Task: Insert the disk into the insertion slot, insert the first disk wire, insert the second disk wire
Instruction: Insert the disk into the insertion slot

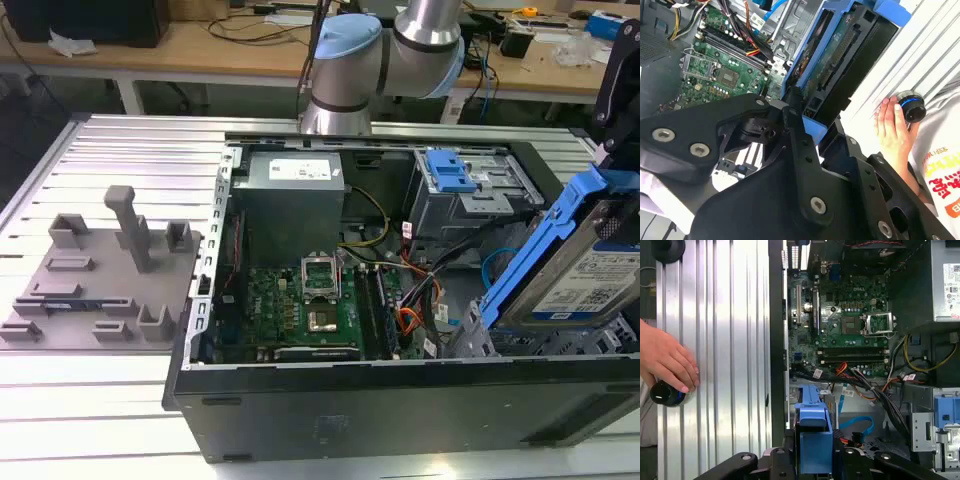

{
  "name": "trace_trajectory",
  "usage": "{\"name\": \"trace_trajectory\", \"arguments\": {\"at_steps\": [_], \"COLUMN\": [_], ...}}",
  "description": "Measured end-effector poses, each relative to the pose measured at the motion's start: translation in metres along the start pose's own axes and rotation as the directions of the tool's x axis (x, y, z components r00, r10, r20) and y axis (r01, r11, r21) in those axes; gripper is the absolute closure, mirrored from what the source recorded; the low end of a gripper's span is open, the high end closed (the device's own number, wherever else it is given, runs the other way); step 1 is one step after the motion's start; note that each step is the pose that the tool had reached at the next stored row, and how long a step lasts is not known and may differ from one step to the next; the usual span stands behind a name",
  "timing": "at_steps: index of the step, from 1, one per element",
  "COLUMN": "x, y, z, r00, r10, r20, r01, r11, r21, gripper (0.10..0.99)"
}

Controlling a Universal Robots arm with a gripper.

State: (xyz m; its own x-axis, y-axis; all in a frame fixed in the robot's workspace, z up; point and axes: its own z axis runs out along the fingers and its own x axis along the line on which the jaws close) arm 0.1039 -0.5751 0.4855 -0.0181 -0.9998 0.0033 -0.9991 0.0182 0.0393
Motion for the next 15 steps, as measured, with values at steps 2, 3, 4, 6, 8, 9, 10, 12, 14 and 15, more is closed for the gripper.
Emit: {"name": "trace_trajectory", "arguments": {"at_steps": [2, 3, 4, 6, 8, 9, 10, 12, 14, 15], "x": [0.0000, 0.0000, 0.0000, 0.0000, 0.0000, 0.0000, 0.0000, 0.0000, 0.0000, 0.0000], "y": [0.0000, 0.0000, 0.0000, 0.0000, 0.0000, 0.0000, 0.0000, 0.0000, 0.0000, 0.0000], "z": [0.0000, 0.0000, 0.0000, 0.0000, 0.0000, 0.0000, 0.0000, 0.0000, 0.0000, -0.0001], "r00": [1.0000, 1.0000, 1.0000, 1.0000, 1.0000, 1.0000, 1.0000, 1.0000, 1.0000, 1.0000], "r10": [0.000, 0.000, 0.000, 0.000, 0.000, 0.000, 0.000, 0.000, 0.000, 0.000], "r20": [0.0000, 0.0000, 0.0000, 0.0000, 0.0000, 0.0000, 0.0000, 0.0000, 0.0000, 0.0006], "r01": [0.000, 0.000, 0.000, 0.000, 0.000, 0.000, 0.000, 0.000, 0.000, 0.000], "r11": [1.0000, 1.0000, 1.0000, 1.0000, 1.0000, 1.0000, 1.0000, 1.0000, 1.0000, 1.0000], "r21": [0.000, 0.000, 0.000, 0.000, 0.000, 0.000, 0.000, 0.000, 0.000, 0.000], "gripper": [0.722, 0.722, 0.722, 0.722, 0.722, 0.722, 0.722, 0.722, 0.722, 0.722]}}
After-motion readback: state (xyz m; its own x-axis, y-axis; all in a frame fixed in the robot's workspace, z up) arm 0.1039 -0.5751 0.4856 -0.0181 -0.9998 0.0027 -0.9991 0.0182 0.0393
